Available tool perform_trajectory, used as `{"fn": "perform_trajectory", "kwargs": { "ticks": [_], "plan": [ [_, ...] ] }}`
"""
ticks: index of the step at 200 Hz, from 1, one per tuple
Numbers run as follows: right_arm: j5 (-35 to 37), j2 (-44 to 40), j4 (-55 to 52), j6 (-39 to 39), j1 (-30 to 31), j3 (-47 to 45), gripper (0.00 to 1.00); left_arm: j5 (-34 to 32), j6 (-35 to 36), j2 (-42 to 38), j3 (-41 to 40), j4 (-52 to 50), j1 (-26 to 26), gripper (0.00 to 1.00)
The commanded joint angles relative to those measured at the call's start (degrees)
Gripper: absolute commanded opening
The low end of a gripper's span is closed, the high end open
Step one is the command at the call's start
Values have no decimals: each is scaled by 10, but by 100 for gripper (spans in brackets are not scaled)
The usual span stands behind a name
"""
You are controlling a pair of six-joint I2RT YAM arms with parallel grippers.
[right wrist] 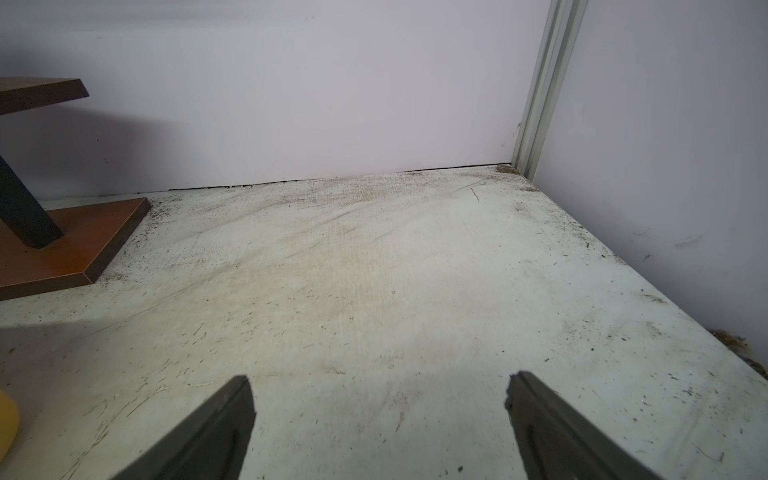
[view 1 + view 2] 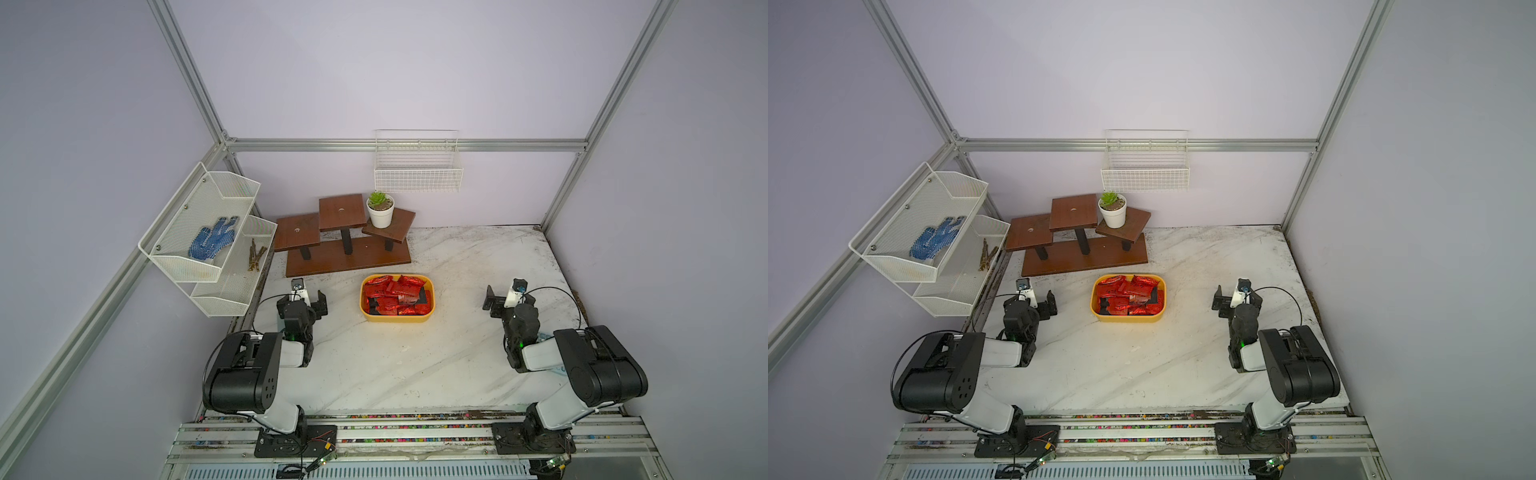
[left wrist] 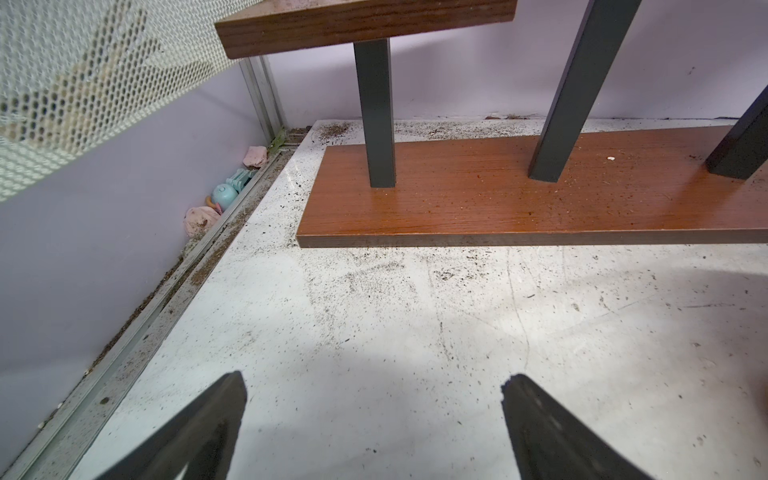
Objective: Take the tea bags out of the storage box
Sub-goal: Pick up the tea bag from the storage box.
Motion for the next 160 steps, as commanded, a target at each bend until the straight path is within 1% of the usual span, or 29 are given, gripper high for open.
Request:
{"fn": "perform_trajectory", "kwargs": {
  "ticks": [1,8,14,25,39,47,52,62,70,75,89,95,101,103,105,113,121,132,141,160],
  "plan": [
    [31,-87,-54,5,6,4,100,-33,20,-42,25,-47,-25,100],
    [36,-131,-108,8,6,14,100,-69,10,-66,58,-127,-34,100],
    [40,-165,-157,22,6,26,100,-91,-12,-81,92,-222,-37,100],
    [61,-225,-246,102,6,53,100,-114,-71,-118,163,-385,-39,100],
    [59,-273,-333,191,6,86,100,-127,-137,-133,221,-501,-39,100],
    [72,-287,-353,254,6,95,100,-126,-175,-144,243,-555,-40,100],
    [63,-298,-372,288,3,102,100,-117,-196,-154,256,-583,-40,100],
    [16,-315,-408,315,1,118,100,-70,-219,-178,260,-608,-40,100],
    [-37,-323,-434,323,1,138,100,-35,-238,-204,258,-624,-42,100],
    [-76,-324,-438,321,1,148,97,-19,-253,-219,255,-634,-43,100],
    [-191,-313,-453,327,1,181,80,38,-295,-262,250,-667,-44,99],
    [-239,-302,-467,335,2,203,72,70,-307,-277,247,-678,-44,97],
    [-269,-291,-478,345,6,220,68,105,-316,-291,243,-682,-45,93],
    [-276,-287,-481,349,8,224,63,118,-318,-297,241,-684,-45,92],
    [-284,-283,-485,352,10,230,61,130,-321,-301,240,-685,-45,90],
    [-306,-267,-500,360,19,252,53,173,-335,-312,236,-692,-47,87],
    [-319,-248,-527,366,31,277,48,218,-344,-318,236,-700,-51,82],
    [-329,-219,-560,368,50,310,39,257,-353,-325,237,-713,-64,78],
    [-333,-195,-584,365,69,334,37,273,-363,-330,234,-719,-76,77],
    [-323,-152,-606,348,110,370,37,293,-394,-336,219,-718,-106,76]
  ]
}}
